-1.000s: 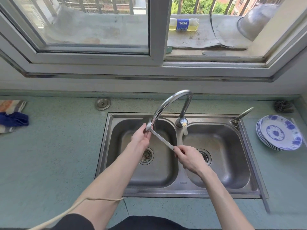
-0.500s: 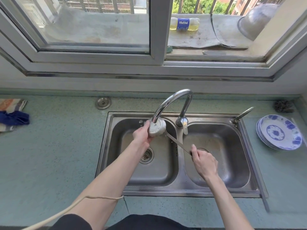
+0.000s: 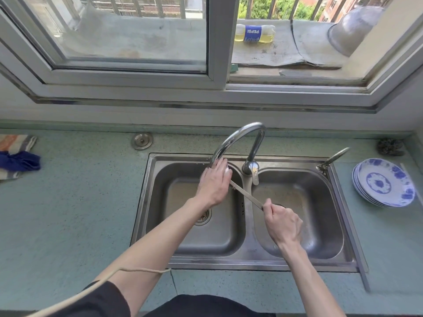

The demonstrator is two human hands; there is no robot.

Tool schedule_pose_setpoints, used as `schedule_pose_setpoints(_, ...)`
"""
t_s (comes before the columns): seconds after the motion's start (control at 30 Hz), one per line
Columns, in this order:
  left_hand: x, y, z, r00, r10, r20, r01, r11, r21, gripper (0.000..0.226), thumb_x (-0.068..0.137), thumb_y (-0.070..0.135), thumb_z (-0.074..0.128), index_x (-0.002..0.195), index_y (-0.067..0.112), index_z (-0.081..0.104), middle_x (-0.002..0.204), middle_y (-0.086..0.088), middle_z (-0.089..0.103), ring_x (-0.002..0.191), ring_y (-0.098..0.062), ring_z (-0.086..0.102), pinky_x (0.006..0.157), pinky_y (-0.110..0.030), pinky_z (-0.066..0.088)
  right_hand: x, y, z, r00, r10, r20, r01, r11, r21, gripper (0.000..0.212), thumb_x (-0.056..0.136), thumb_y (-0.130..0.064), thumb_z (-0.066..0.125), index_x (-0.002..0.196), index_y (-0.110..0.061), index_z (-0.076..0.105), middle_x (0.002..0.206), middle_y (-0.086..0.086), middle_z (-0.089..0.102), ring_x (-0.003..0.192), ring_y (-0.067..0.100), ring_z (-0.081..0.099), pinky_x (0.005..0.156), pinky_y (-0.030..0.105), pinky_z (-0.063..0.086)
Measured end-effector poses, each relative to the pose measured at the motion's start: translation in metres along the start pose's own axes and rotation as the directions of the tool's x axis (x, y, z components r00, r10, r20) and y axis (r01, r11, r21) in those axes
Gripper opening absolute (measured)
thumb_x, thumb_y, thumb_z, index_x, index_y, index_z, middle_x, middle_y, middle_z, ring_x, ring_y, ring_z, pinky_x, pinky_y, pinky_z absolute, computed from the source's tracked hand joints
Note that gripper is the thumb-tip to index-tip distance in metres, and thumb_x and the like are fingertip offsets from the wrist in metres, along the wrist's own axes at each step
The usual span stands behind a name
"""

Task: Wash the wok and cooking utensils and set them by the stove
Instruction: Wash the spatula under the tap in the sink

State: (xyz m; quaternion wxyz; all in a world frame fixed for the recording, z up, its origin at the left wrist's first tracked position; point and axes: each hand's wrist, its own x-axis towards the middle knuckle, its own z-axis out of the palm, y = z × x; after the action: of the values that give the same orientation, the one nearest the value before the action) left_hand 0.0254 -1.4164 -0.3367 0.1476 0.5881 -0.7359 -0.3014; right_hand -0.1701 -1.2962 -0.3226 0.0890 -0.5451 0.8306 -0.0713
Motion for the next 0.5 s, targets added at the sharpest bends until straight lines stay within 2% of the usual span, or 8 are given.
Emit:
schedule_pose_setpoints(0.07,0.011,-0.001,-0.014,0.986,-0.165,-0.029,0.159,0.977,-0.144,0.054,0.104,0.048,0.033,0.142,0.015,0.05,0.147,-0.011,0.053,0.136,-0.032,0.046,0.115,-0.04,0.034,-0.003,0.0,-0.002,1.0,-0.014,-0.021,0.014,1.0,0.014,0.064,0.106,-0.042,0.034,0.059,-0.014,0.066,0.052,0.006,0.062,0.05,0.031,0.06,0.05,0.03,0.046)
schedule_pose_setpoints(0.1,0.016,-0.001,-0.018,0.963,-0.268,-0.014,0.259,0.944,-0.203,0.051,0.102,0.048,0.036,0.135,0.013,0.054,0.139,-0.013,0.057,0.13,-0.034,0.05,0.112,-0.042,0.037,-0.005,-0.001,-0.003,1.0,-0.014,-0.024,0.015,1.0,0.016,0.064,0.106,-0.042,0.035,0.057,-0.014,0.065,0.05,0.005,0.06,0.047,0.03,0.059,0.049,0.031,0.049)
schedule_pose_setpoints(0.17,0.016,0.003,-0.018,0.931,-0.364,-0.034,0.352,0.918,-0.184,0.055,0.101,0.047,0.035,0.136,0.01,0.054,0.14,-0.016,0.056,0.131,-0.035,0.048,0.114,-0.045,0.034,-0.004,-0.003,-0.005,1.0,0.004,-0.015,-0.004,1.0,0.01,0.062,0.106,-0.043,0.038,0.057,-0.015,0.065,0.05,0.004,0.06,0.048,0.031,0.06,0.051,0.034,0.053)
schedule_pose_setpoints(0.27,0.005,0.009,-0.003,0.959,-0.265,-0.1,0.26,0.964,-0.062,0.063,0.101,0.044,0.021,0.146,0.006,0.043,0.155,-0.018,0.04,0.145,-0.034,0.033,0.12,-0.05,0.023,-0.004,-0.009,-0.006,1.0,0.008,-0.018,-0.008,1.0,-0.005,0.063,0.105,-0.045,0.036,0.057,-0.016,0.064,0.05,0.004,0.06,0.048,0.029,0.059,0.05,0.03,0.051)
schedule_pose_setpoints(0.33,-0.001,0.009,0.01,0.989,-0.151,0.001,0.151,0.987,0.055,0.063,0.103,0.042,0.019,0.157,0.01,0.021,0.165,-0.017,0.021,0.154,-0.032,0.014,0.125,-0.05,0.014,-0.005,-0.015,-0.007,0.999,-0.004,-0.032,0.003,0.999,-0.035,0.062,0.106,-0.045,0.036,0.059,-0.017,0.066,0.05,0.003,0.06,0.047,0.026,0.057,0.048,0.026,0.044)
schedule_pose_setpoints(0.37,-0.002,0.007,0.014,0.989,-0.142,0.04,0.139,0.988,0.072,0.063,0.104,0.042,0.019,0.159,0.011,0.016,0.167,-0.016,0.017,0.155,-0.032,0.01,0.125,-0.05,0.012,-0.005,-0.018,-0.008,0.999,-0.012,-0.038,0.01,0.999,-0.046,0.061,0.106,-0.044,0.037,0.06,-0.017,0.066,0.051,0.004,0.06,0.047,0.027,0.058,0.048,0.025,0.043)
schedule_pose_setpoints(0.43,0.007,0.003,0.009,0.982,-0.188,0.012,0.188,0.982,0.011,0.058,0.103,0.042,0.022,0.153,0.013,0.031,0.162,-0.016,0.031,0.15,-0.037,0.023,0.123,-0.051,0.018,-0.006,-0.023,-0.009,0.999,-0.013,-0.041,0.011,0.999,-0.046,0.059,0.106,-0.044,0.039,0.062,-0.017,0.068,0.052,0.006,0.062,0.049,0.03,0.061,0.049,0.027,0.045)
schedule_pose_setpoints(0.5,0.023,-0.008,-0.002,0.938,-0.345,-0.027,0.34,0.933,-0.115,0.051,0.1,0.045,0.031,0.138,0.016,0.049,0.147,-0.013,0.05,0.136,-0.036,0.045,0.115,-0.051,0.033,-0.009,-0.023,-0.01,0.999,-0.019,-0.05,0.017,0.999,-0.042,0.058,0.105,-0.043,0.04,0.061,-0.016,0.067,0.05,0.005,0.06,0.047,0.03,0.057,0.047,0.025,0.04)
